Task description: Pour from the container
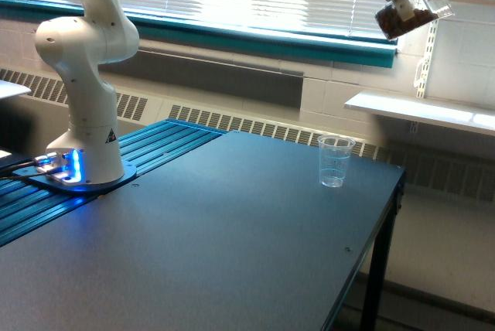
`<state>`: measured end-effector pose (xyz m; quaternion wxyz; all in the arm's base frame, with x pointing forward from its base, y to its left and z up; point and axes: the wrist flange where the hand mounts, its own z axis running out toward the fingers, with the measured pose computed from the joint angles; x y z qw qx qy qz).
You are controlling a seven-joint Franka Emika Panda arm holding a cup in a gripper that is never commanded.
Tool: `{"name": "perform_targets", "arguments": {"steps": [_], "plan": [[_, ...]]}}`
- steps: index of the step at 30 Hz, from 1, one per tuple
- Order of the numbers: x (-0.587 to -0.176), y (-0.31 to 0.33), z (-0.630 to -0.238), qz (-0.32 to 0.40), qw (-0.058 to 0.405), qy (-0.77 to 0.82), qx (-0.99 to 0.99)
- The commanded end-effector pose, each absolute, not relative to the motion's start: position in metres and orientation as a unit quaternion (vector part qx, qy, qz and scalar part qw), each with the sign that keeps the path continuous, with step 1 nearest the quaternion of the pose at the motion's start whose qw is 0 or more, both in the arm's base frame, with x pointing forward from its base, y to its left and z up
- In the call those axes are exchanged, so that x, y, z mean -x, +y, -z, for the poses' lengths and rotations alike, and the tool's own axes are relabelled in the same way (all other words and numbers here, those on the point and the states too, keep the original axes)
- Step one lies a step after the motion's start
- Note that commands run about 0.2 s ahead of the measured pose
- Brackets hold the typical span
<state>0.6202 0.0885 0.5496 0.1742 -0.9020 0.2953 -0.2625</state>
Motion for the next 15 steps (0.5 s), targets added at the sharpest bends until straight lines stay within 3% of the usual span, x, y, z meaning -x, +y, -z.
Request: {"name": "perform_targets", "arguments": {"steps": [1,5,15], "plan": [[-0.626,0.069,-0.541,0.259,0.167,0.307,0.9],[-0.628,0.041,-0.541,0.265,0.158,0.328,0.893],[-0.626,0.049,-0.541,0.271,0.149,0.31,0.899]]}}
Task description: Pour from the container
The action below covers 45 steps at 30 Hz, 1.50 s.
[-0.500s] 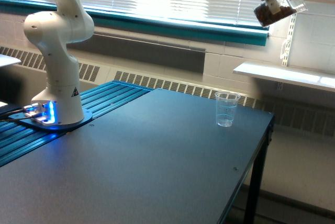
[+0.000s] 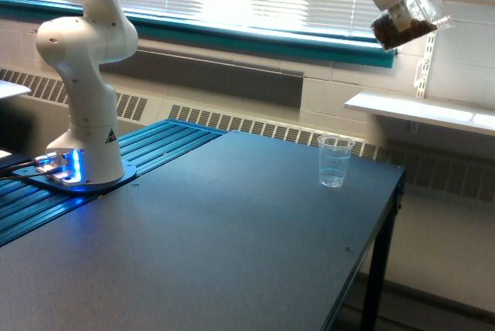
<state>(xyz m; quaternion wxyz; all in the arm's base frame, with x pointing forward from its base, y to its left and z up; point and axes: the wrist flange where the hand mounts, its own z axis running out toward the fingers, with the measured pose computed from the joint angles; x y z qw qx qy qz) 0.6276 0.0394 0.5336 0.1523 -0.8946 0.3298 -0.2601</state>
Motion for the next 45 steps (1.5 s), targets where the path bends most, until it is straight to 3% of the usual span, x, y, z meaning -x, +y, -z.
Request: {"name": "perform_targets", "arguments": {"steps": [1,16,45], "plan": [[-0.625,0.051,-0.541,0.272,0.149,0.308,0.9],[-0.601,0.076,-0.522,0.273,0.14,0.272,0.912],[-0.508,0.15,-0.477,0.265,0.107,0.17,0.943]]}}
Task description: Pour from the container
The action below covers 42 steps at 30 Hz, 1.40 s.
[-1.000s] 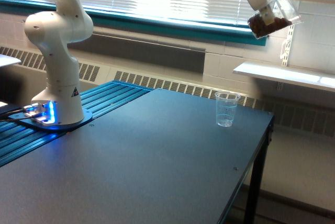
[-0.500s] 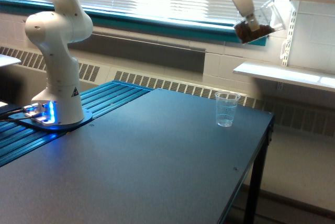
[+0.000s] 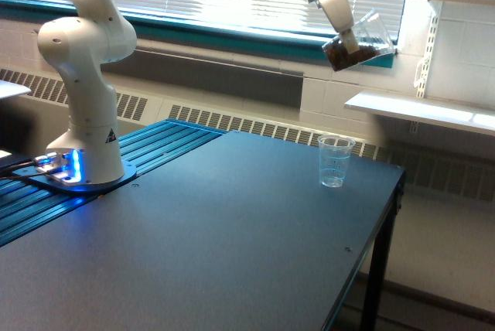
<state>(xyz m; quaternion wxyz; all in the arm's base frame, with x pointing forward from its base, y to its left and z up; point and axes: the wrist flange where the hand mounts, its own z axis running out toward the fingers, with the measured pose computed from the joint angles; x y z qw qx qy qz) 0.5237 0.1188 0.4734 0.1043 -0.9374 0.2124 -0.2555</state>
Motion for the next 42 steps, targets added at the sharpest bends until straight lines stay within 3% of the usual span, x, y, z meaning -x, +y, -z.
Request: {"name": "perform_targets", "arguments": {"steps": [1,15,42], "plan": [[-0.505,0.155,-0.475,0.265,0.106,0.166,0.944],[-0.476,0.201,-0.443,0.247,0.095,0.112,0.958],[-0.453,0.214,-0.384,0.209,0.028,0.059,0.976]]}}
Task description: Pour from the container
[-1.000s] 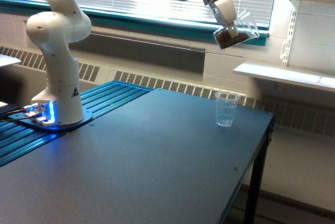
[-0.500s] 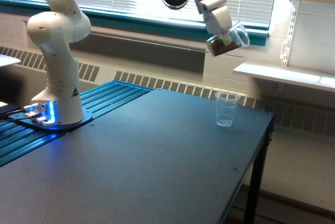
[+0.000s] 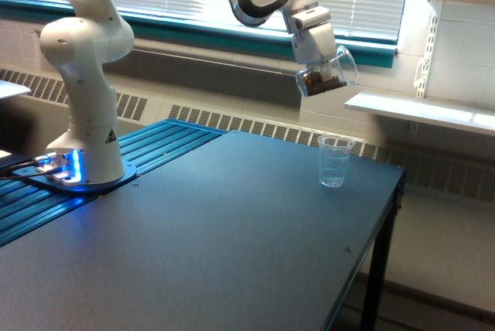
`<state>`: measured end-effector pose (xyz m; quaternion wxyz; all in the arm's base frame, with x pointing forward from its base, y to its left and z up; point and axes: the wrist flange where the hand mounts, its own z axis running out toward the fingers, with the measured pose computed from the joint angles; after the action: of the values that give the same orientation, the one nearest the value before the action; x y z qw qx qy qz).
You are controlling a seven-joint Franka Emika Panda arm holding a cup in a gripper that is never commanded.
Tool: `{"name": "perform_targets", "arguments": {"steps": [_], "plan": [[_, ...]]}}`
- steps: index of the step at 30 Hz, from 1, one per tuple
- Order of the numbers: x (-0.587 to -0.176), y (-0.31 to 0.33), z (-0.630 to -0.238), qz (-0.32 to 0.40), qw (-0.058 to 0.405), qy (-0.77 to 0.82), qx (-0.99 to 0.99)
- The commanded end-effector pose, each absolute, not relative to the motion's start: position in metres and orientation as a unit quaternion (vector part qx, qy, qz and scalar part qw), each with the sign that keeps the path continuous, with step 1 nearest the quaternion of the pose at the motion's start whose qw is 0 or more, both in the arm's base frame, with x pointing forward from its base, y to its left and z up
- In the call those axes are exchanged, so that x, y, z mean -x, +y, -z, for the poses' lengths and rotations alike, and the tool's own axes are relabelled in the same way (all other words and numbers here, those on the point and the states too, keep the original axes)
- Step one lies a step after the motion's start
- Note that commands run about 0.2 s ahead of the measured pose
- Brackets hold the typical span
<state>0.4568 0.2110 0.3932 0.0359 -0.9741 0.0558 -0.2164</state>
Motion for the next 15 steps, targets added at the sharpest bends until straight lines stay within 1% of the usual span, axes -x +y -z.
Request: {"name": "perform_targets", "arguments": {"steps": [1,15], "plan": [[-0.453,0.214,-0.382,0.206,0.026,0.058,0.976],[-0.443,0.217,-0.353,0.186,0.0,0.041,0.982]]}}
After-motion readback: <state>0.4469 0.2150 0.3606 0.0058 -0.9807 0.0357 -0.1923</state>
